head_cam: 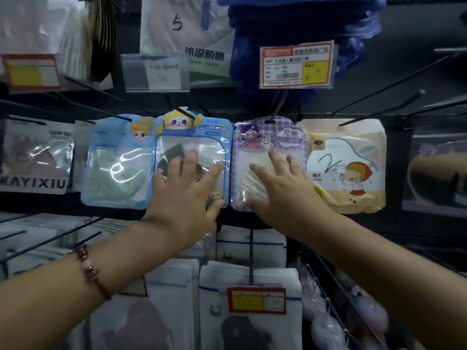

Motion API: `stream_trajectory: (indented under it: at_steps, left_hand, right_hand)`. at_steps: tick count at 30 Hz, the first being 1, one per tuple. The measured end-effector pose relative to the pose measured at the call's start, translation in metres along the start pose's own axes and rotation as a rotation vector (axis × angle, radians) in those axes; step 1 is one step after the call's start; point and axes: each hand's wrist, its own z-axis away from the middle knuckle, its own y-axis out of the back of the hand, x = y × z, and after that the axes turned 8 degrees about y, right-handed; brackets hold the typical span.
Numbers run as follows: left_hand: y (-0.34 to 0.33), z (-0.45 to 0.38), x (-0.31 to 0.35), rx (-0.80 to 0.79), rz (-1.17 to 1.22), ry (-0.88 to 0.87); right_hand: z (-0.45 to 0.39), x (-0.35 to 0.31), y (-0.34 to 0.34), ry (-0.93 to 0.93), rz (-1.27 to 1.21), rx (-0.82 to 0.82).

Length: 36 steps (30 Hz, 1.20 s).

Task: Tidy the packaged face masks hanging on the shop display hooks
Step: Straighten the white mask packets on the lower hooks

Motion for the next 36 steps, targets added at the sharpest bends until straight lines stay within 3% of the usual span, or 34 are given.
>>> stream_trajectory:
  at_steps: [5,16,25,31,33,36]
  left_hand:
    - [-0.010,-0.011,-0.006,-0.128,0.052,0.029]
    - [-0.025,-0.018,-0.021,-0.125,0.168,-0.054]
    - [0.030,0.032,-0.004,-0.416,0.187,0.051]
    - [0.055,0.157,0.006,-0.180,0.639,0.169]
    - [0.043,0.191,0.010,-0.248,0.617,0.176]
    - [0.025,0.227,0.022,-0.532,0.522,0.159]
  right_hand:
    - [-0.013,-0.011,-0.006,-0.077,-0.089,-0.221]
    - [-0.017,0.004,-0.013,-0.066,-0.183,-0.258]
    - [0.037,-0.010,0.016,-0.053,-0.277,-0.237]
    - [0.155,-0.028,0.020,-0.127,-0.413,-0.020]
    - [0.183,-0.034,0.002,-0.141,-0.445,-0.018]
    - [0.214,-0.046,-0.027,-0.153,-0.415,-0.037]
